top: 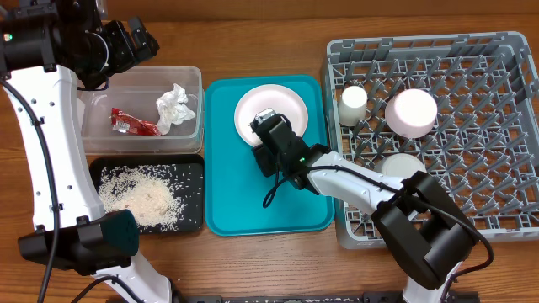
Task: Sort waste into correct bins and load items into the dishwasher
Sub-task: 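Reach the right gripper down to the white plate rim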
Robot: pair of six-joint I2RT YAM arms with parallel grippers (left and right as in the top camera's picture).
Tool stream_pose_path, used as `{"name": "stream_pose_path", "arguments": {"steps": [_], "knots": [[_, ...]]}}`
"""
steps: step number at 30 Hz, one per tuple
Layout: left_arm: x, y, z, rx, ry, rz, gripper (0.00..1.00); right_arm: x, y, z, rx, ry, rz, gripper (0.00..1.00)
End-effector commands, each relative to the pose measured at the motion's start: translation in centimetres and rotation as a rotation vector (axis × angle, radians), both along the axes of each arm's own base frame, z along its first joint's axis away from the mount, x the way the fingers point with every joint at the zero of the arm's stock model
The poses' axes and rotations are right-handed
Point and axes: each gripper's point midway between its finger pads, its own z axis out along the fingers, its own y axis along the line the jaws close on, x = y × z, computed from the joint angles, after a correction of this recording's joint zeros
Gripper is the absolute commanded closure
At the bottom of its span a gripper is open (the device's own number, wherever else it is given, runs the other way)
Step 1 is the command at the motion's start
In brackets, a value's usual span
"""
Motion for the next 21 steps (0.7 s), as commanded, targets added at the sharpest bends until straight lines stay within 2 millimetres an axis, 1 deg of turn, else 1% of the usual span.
{"name": "stream_pose_path", "arguments": {"steps": [1, 6, 12, 15, 17, 20, 21], "knots": [[0.0, -0.3, 0.6, -0.010, -0.016, -0.003, 0.00, -0.6, 1.5, 0.7, 0.042, 0.014, 0.088, 0.50], [0.1, -0.4, 0.6, -0.010, -0.016, -0.005, 0.00, -1.0, 1.2, 0.1, -0.006, 0.015, 0.140, 0.54], [0.1, -0.4, 0.6, -0.010, -0.016, -0.007, 0.00, -1.4, 1.0, -0.8, -0.031, 0.033, 0.161, 0.54], [0.1, -0.4, 0.6, -0.010, -0.016, -0.007, 0.00, -2.6, 1.7, -1.0, -0.002, 0.080, 0.202, 0.53], [0.1, -0.4, 0.6, -0.010, -0.016, -0.007, 0.00, -4.0, 2.7, -0.8, 0.042, 0.127, 0.254, 0.53], [0.1, -0.4, 0.6, -0.010, -0.016, -0.006, 0.00, -5.9, 4.2, 0.8, 0.109, 0.179, 0.326, 0.52], [0.1, -0.4, 0.6, -0.010, -0.016, -0.007, 0.00, -6.3, 4.6, 1.4, 0.123, 0.184, 0.342, 0.50]]}}
